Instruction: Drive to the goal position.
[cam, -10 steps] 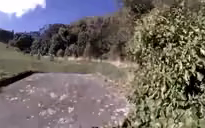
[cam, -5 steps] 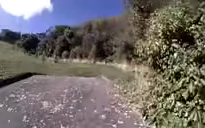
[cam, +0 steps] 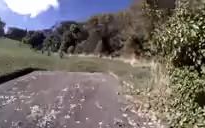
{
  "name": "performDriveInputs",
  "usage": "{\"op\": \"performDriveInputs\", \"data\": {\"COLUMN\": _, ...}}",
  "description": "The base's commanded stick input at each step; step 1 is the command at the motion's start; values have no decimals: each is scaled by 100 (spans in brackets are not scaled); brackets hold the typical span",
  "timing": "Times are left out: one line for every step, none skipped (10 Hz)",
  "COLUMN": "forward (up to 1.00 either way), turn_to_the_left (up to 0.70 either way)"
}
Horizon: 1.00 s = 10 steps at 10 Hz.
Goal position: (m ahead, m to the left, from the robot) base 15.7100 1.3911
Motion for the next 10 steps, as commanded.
{"op": "performDriveInputs", "data": {"forward": 100, "turn_to_the_left": 0}}
{"op": "performDriveInputs", "data": {"forward": 67, "turn_to_the_left": 0}}
{"op": "performDriveInputs", "data": {"forward": 23, "turn_to_the_left": 0}}
{"op": "performDriveInputs", "data": {"forward": 85, "turn_to_the_left": 0}}
{"op": "performDriveInputs", "data": {"forward": 85, "turn_to_the_left": 0}}
{"op": "performDriveInputs", "data": {"forward": 85, "turn_to_the_left": 0}}
{"op": "performDriveInputs", "data": {"forward": 85, "turn_to_the_left": 0}}
{"op": "performDriveInputs", "data": {"forward": 85, "turn_to_the_left": 0}}
{"op": "performDriveInputs", "data": {"forward": 79, "turn_to_the_left": 0}}
{"op": "performDriveInputs", "data": {"forward": 73, "turn_to_the_left": 0}}
